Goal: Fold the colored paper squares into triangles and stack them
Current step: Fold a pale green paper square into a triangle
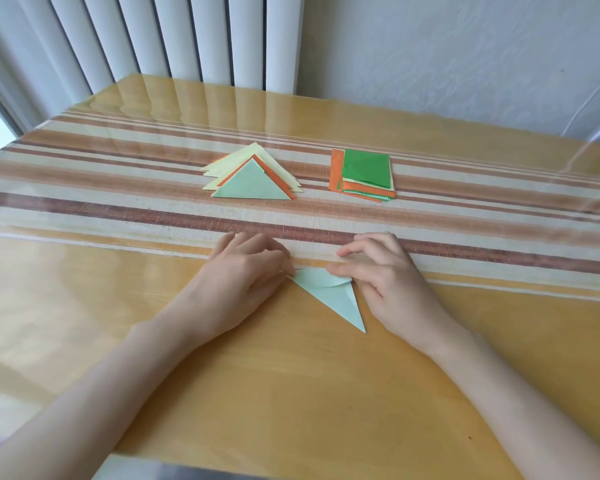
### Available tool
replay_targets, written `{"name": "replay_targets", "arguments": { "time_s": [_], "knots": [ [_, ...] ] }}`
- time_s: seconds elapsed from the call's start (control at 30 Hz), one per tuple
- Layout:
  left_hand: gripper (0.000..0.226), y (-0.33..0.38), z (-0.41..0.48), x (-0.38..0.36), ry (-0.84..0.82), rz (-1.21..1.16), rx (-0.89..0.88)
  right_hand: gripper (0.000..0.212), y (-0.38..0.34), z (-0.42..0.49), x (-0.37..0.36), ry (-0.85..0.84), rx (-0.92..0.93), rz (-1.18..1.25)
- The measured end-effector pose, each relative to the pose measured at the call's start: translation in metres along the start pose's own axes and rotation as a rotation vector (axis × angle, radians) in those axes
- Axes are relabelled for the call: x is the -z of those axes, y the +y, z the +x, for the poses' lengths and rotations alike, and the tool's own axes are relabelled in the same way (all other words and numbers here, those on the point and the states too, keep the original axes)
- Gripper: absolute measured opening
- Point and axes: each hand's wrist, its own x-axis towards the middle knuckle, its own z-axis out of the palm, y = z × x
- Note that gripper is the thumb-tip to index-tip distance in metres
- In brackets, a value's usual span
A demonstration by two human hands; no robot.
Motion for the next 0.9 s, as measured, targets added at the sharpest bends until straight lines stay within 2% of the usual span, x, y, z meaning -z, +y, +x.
{"name": "replay_targets", "arguments": {
  "time_s": [0.1,0.23,0.33,0.57,0.9],
  "knots": [
    [0.042,0.004,-0.008,0.000,0.040,0.214,-0.051,0.061,0.002,-0.008,0.004,-0.046,0.041,-0.164],
    [0.032,0.017,-0.007,-0.008,0.130,0.354,-0.087,0.058,-0.016,-0.005,0.005,-0.008,0.049,-0.296],
    [0.029,0.026,-0.007,-0.013,0.132,0.417,-0.092,0.058,-0.027,-0.002,0.001,-0.039,0.070,-0.333],
    [0.037,0.032,-0.008,-0.013,0.132,0.461,-0.044,0.061,-0.029,-0.004,-0.002,-0.056,0.030,-0.346],
    [0.039,0.031,-0.010,-0.012,0.112,0.393,0.002,0.055,-0.023,-0.013,0.003,0.104,-0.108,-0.422]
  ]
}}
